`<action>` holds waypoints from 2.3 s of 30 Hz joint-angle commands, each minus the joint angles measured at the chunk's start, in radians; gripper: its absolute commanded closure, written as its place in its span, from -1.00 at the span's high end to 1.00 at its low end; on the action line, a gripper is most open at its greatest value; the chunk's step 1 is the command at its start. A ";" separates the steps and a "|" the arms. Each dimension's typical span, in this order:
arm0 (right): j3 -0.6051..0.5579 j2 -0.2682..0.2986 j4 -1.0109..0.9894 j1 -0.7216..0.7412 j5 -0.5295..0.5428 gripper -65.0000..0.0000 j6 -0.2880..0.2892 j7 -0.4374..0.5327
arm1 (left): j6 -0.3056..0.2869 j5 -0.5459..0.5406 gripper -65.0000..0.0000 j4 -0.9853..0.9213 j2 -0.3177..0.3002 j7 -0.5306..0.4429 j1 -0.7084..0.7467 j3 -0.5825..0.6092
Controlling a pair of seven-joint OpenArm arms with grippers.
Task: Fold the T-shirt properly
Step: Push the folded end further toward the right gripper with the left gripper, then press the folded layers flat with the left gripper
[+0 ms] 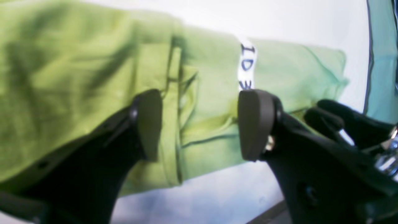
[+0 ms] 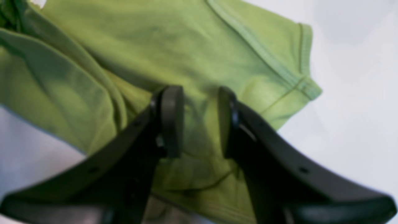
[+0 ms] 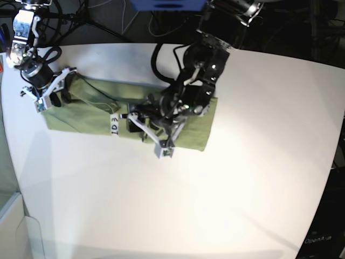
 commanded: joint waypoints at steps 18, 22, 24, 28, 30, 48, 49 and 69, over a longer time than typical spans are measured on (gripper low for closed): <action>0.007 0.012 0.020 0.005 0.014 -0.40 0.003 0.028 | 0.059 -0.001 0.16 0.029 -0.013 0.080 -0.054 0.002; 0.007 0.012 0.020 0.005 0.014 -0.40 0.003 0.028 | 0.065 0.025 0.16 -0.058 -0.010 0.112 -0.087 0.002; 0.007 0.012 0.020 0.005 0.014 -0.40 0.003 0.028 | 0.087 0.041 0.16 -0.075 -0.010 0.112 -0.088 0.002; 0.007 0.012 0.020 0.005 0.014 -0.40 0.003 0.028 | 0.091 0.047 0.16 -0.080 -0.011 0.112 -0.090 0.002; 0.007 0.012 0.020 0.005 0.014 -0.40 0.003 0.028 | 0.091 0.047 0.16 -0.083 -0.011 0.112 -0.093 0.002; 0.007 0.011 0.020 0.005 0.014 -0.40 0.003 0.028 | 0.091 0.041 -0.91 -0.077 0.012 0.111 -0.093 0.002; 0.007 0.011 0.020 0.005 0.014 -0.40 0.003 0.028 | 0.091 0.042 -0.91 -0.077 0.013 0.111 -0.094 0.002; 0.007 0.009 0.020 0.018 0.014 -0.40 0.003 0.023 | 0.134 0.019 -0.91 -0.084 0.037 0.060 -0.096 0.081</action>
